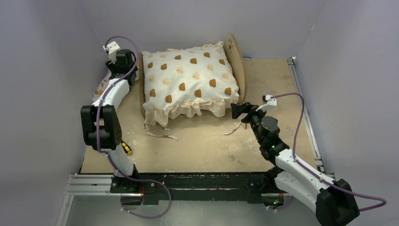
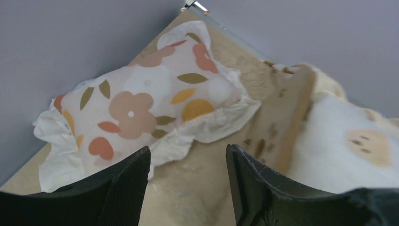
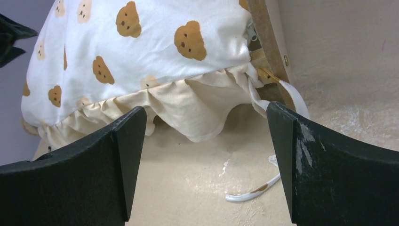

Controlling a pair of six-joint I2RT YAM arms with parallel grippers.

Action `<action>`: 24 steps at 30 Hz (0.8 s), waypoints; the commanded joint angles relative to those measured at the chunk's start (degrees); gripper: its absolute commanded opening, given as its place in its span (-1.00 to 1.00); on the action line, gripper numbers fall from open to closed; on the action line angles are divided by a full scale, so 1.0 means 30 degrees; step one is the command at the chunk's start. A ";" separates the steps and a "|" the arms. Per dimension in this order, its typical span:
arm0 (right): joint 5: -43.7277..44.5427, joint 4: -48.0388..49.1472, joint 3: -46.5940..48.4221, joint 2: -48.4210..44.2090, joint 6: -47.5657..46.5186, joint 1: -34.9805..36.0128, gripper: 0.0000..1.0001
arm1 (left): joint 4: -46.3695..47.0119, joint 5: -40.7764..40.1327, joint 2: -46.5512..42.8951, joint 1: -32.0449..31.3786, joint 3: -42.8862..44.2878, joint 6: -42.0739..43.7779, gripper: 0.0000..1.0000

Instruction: Set up the pet bed

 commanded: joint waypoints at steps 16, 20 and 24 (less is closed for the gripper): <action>-0.1255 0.2379 -0.0147 0.1183 -0.0548 -0.0028 0.98 | -0.1374 0.1866 1.0666 0.3284 0.7692 1.0914 0.58; -0.1388 0.2446 -0.0124 0.1326 -0.0554 -0.0030 0.98 | -0.2501 0.3153 1.1235 0.3927 0.7667 0.9402 0.23; -0.1458 0.2438 -0.0126 0.1356 -0.0610 -0.0047 0.98 | -0.3249 0.5868 1.0524 0.5071 0.7600 0.6793 -0.72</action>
